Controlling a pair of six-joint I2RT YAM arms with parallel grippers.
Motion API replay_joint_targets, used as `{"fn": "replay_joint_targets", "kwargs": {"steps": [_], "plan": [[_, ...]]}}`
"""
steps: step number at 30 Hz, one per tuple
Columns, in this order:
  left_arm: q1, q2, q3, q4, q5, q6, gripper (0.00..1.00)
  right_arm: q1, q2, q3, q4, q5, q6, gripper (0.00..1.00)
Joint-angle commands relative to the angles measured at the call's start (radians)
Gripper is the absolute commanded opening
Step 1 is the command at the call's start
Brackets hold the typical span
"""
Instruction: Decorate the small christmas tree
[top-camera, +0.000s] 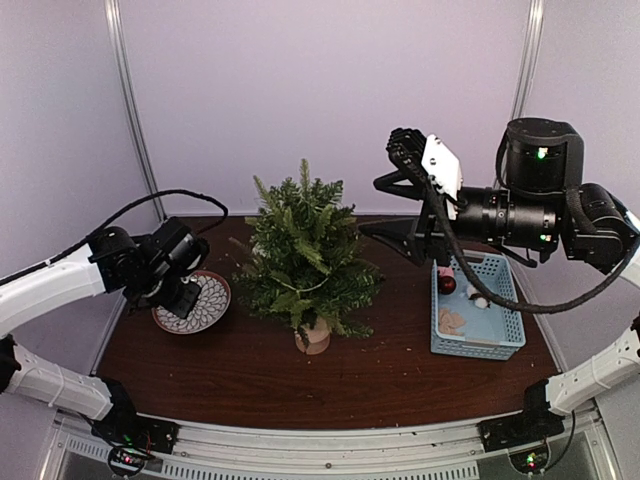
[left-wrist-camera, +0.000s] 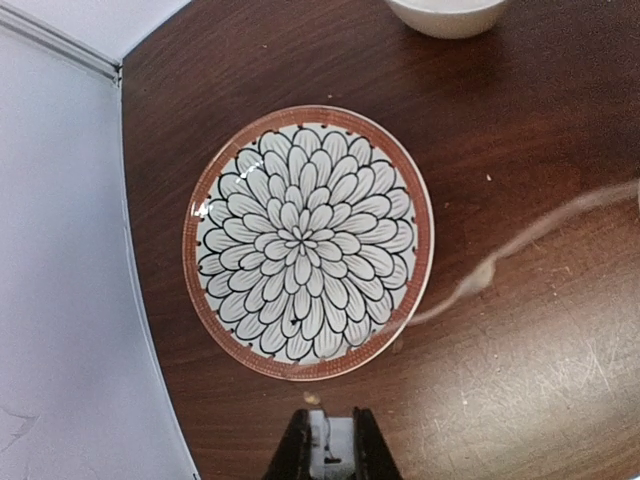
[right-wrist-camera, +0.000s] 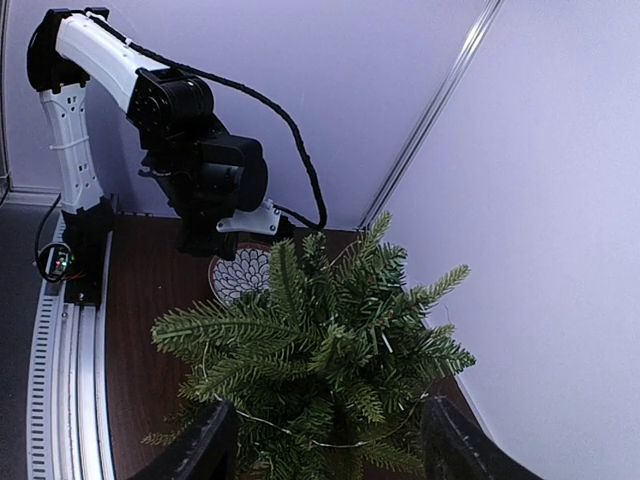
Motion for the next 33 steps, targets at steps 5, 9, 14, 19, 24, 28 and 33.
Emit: {"fn": "replay_joint_targets", "kwargs": {"steps": [5,9,14,19,24,28,33], "plan": [[0.136,0.094,0.066,0.132,0.094,0.137,0.00,-0.005,-0.014,0.011,0.002,0.019,0.017,0.65],[0.196,0.187,0.147,0.204,0.145,0.201,0.00,-0.004,-0.019,0.012,-0.005,0.030,0.017,0.65],[0.237,0.298,0.268,0.271,0.195,0.285,0.00,-0.004,-0.030,0.008,-0.012,0.053,0.021,0.65],[0.249,0.368,0.365,0.363,0.267,0.376,0.00,-0.005,-0.042,-0.002,-0.011,0.079,0.021,0.65],[0.266,0.441,0.462,0.445,0.324,0.413,0.00,-0.006,-0.056,-0.013,-0.007,0.101,0.029,0.65],[0.266,0.458,0.525,0.503,0.410,0.460,0.00,-0.005,-0.063,-0.012,-0.016,0.117,0.030,0.65],[0.269,0.451,0.556,0.563,0.511,0.554,0.00,-0.005,-0.071,-0.023,-0.013,0.127,0.033,0.65]]}}
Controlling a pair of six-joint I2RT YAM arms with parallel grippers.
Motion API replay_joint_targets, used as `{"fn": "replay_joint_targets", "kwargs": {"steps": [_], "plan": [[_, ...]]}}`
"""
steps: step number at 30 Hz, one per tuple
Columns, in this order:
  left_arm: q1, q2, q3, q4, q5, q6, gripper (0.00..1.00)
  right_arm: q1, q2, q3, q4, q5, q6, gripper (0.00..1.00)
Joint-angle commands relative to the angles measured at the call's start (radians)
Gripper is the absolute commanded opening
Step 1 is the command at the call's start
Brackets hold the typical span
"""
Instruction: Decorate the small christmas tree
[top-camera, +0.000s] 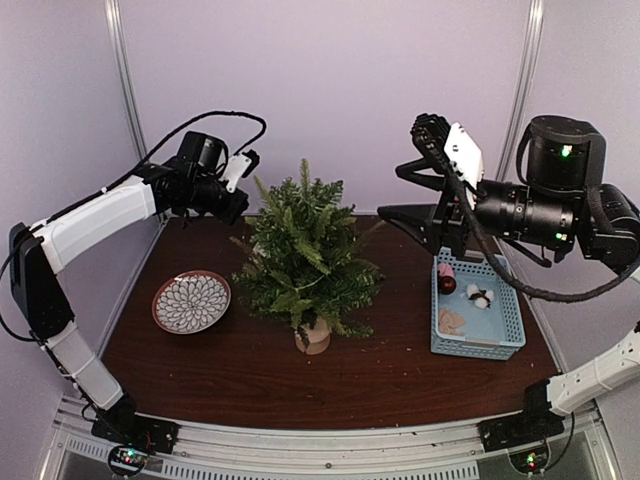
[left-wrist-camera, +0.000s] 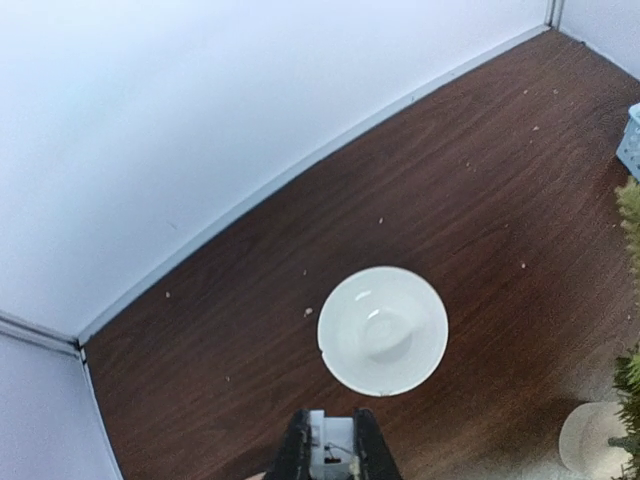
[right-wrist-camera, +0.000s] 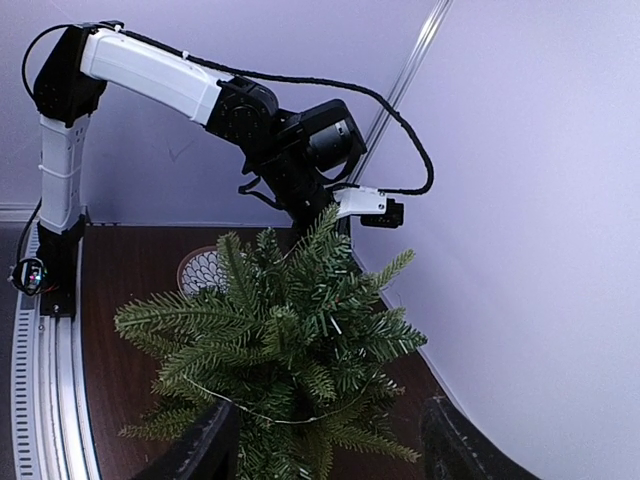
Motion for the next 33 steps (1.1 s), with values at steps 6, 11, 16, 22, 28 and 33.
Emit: {"fn": "replay_joint_targets", "kwargs": {"steps": [6,11,16,22,28,33], "plan": [[0.010,0.001,0.025,0.264,0.391,0.124,0.00,-0.004,-0.027,-0.030,0.006,0.046,0.020,0.65],[0.011,0.032,0.036,0.360,0.527,0.114,0.00,-0.029,-0.037,-0.044,0.022,0.054,0.091,0.64],[0.010,0.068,0.084,0.396,0.616,0.089,0.00,-0.121,-0.028,-0.043,0.022,-0.022,0.237,0.60],[0.010,0.119,0.144,0.444,0.775,-0.015,0.00,-0.264,-0.008,-0.044,0.052,-0.189,0.366,0.57],[0.001,0.135,0.174,0.371,0.845,-0.017,0.03,-0.315,0.016,-0.042,0.068,-0.256,0.405,0.57],[-0.008,0.112,0.199,0.194,0.807,0.109,0.06,-0.330,0.018,-0.058,0.078,-0.272,0.398,0.57]]}}
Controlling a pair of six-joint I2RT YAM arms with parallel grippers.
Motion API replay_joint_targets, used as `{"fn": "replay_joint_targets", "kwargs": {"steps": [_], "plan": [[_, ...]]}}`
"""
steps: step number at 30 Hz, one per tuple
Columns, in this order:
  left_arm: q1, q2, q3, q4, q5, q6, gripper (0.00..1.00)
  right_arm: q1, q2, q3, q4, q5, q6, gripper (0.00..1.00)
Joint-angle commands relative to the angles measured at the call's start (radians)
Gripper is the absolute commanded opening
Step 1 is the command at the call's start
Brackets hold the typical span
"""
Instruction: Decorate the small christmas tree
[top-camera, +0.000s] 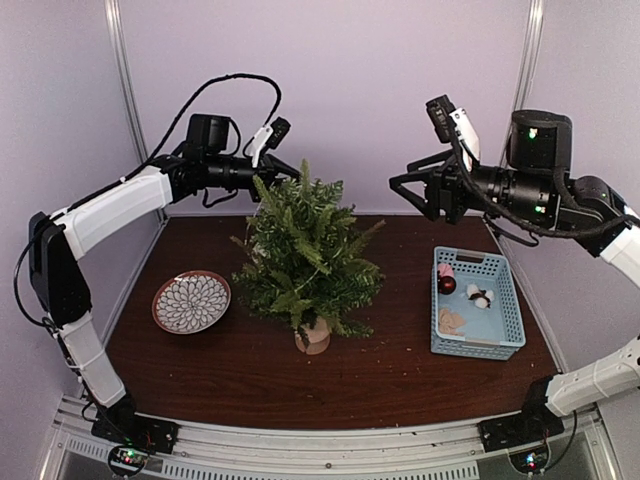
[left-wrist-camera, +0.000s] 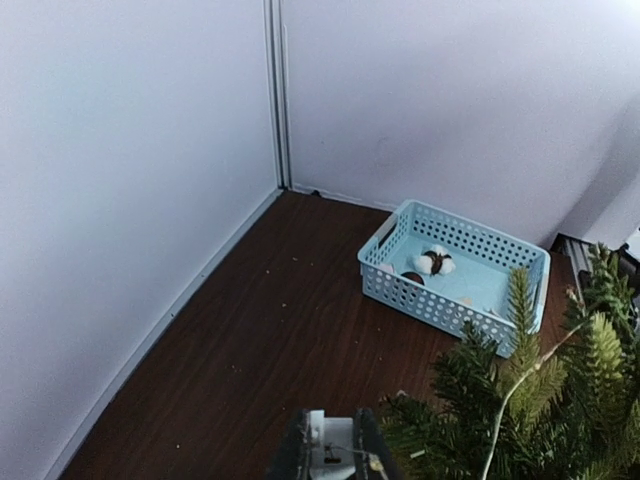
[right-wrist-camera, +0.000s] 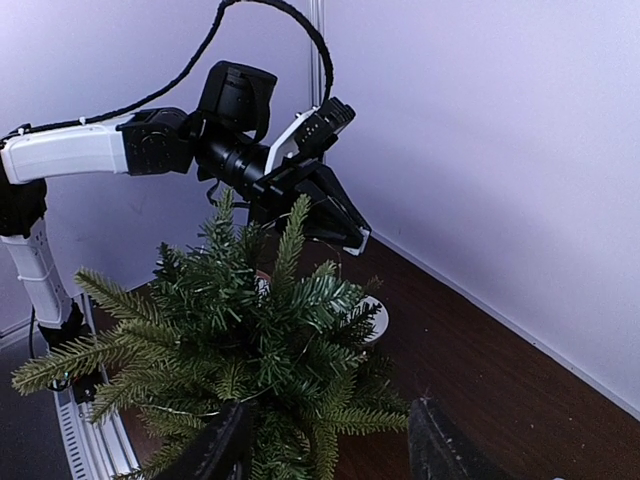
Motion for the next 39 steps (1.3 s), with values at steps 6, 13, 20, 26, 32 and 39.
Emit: {"fn": "replay_joint_targets", "kwargs": {"steps": [6,13,20,26,32,39], "plan": [[-0.054,-0.020,0.113,-0.261,-0.104,0.258,0.09,-0.022,0.008,-0.015,0.046,-0.066,0.017,0.56],[-0.087,-0.007,0.155,-0.328,-0.254,0.332,0.30,-0.024,0.008,-0.009,0.043,-0.073,0.007,0.56],[-0.085,-0.044,0.165,-0.374,-0.369,0.401,0.38,-0.024,0.005,-0.015,0.046,-0.072,0.005,0.57],[-0.065,-0.074,0.163,-0.431,-0.459,0.427,0.44,-0.024,0.008,-0.017,0.052,-0.076,0.005,0.57],[-0.039,-0.133,0.114,-0.448,-0.509,0.427,0.52,-0.026,0.008,-0.018,0.048,-0.070,0.005,0.59],[0.025,-0.219,0.029,-0.445,-0.543,0.337,0.59,-0.034,0.008,-0.014,0.024,-0.056,0.015,0.63]]}}
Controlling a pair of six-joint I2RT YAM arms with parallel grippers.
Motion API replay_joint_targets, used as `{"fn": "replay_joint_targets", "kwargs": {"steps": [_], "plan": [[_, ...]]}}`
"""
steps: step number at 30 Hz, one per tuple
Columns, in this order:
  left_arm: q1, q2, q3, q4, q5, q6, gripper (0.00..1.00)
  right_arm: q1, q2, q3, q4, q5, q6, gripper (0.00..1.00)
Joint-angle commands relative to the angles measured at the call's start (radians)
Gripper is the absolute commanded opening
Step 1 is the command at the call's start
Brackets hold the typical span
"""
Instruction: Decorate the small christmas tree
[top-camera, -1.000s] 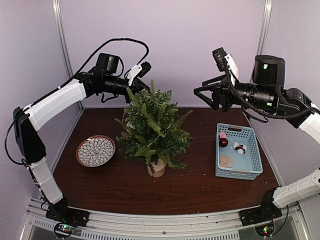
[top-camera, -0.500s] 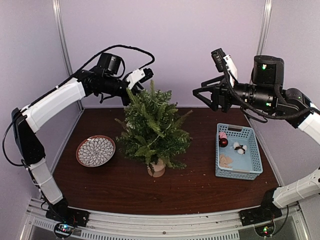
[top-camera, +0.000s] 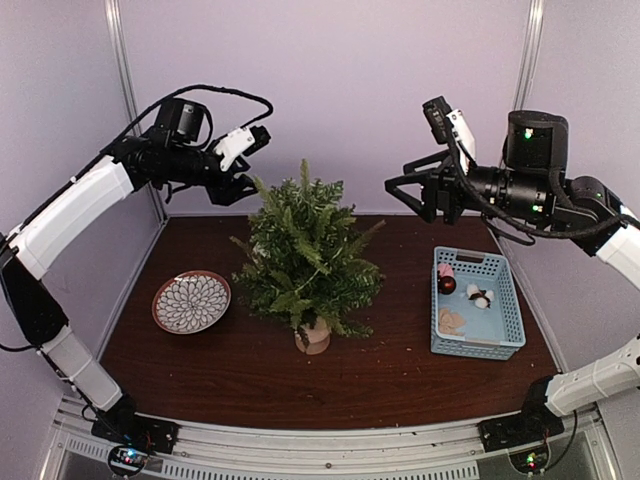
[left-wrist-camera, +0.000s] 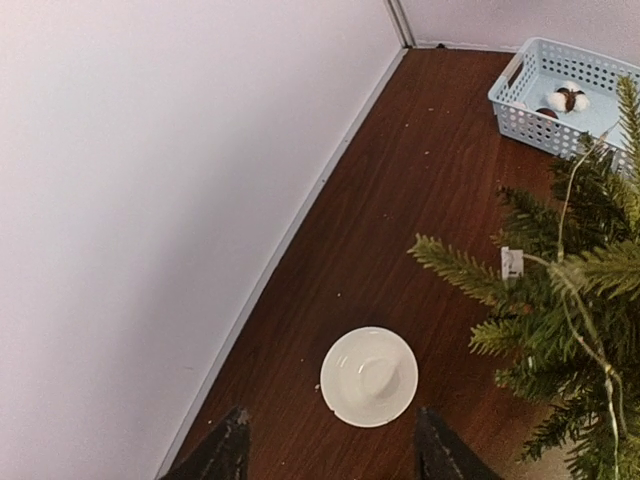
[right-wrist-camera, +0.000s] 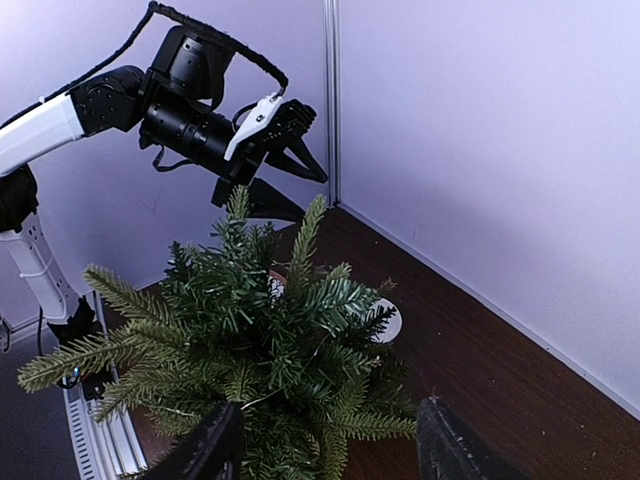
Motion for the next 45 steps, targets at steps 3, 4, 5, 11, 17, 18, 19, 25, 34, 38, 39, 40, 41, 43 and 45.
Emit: {"fn": "replay_joint_targets", "kwargs": {"steps": [3,4,5,11,17,18,19,25,34,38,39,40,41,43,45], "plan": [[0.073,-0.096,-0.076,0.008,-0.063,-0.171,0.67,-0.039,-0.003,-0.005,-0.019,0.005,0.055,0.66],[0.084,-0.110,-0.086,0.003,-0.077,-0.216,0.70,-0.049,-0.004,-0.004,-0.035,0.006,0.070,0.67],[0.099,-0.123,-0.102,0.000,-0.083,-0.258,0.72,-0.062,-0.005,-0.005,-0.049,0.007,0.087,0.68],[0.156,-0.190,-0.191,-0.043,-0.115,-0.474,0.87,-0.165,-0.019,0.000,-0.206,0.015,0.187,0.76],[0.176,-0.236,-0.303,-0.057,-0.101,-0.621,0.93,-0.307,-0.050,-0.046,-0.391,0.018,0.252,0.77],[0.181,-0.242,-0.314,-0.052,-0.091,-0.644,0.94,-0.329,-0.050,-0.056,-0.415,0.016,0.258,0.77],[0.183,-0.246,-0.333,-0.051,-0.080,-0.655,0.94,-0.346,-0.051,-0.065,-0.440,0.019,0.263,0.77],[0.185,-0.241,-0.378,-0.052,-0.073,-0.713,0.94,-0.403,-0.006,-0.132,-0.578,0.038,0.313,0.72],[0.185,-0.307,-0.470,0.020,-0.032,-0.779,0.92,-0.467,0.085,-0.319,-0.545,0.033,0.310,0.49],[0.185,-0.330,-0.509,0.061,-0.042,-0.816,0.91,-0.534,0.199,-0.376,-0.504,-0.047,0.213,0.41],[0.185,-0.333,-0.514,0.064,-0.043,-0.830,0.91,-0.549,0.234,-0.381,-0.496,-0.060,0.195,0.39],[0.185,-0.334,-0.523,0.072,-0.036,-0.832,0.91,-0.558,0.263,-0.383,-0.490,-0.061,0.181,0.38],[0.185,-0.332,-0.528,0.077,-0.031,-0.831,0.91,-0.565,0.290,-0.383,-0.484,-0.059,0.173,0.38],[0.185,-0.318,-0.510,0.059,-0.030,-0.835,0.90,-0.578,0.328,-0.383,-0.456,-0.073,0.169,0.38],[0.185,-0.305,-0.491,0.038,-0.031,-0.836,0.90,-0.583,0.364,-0.383,-0.426,-0.089,0.173,0.37]]}}
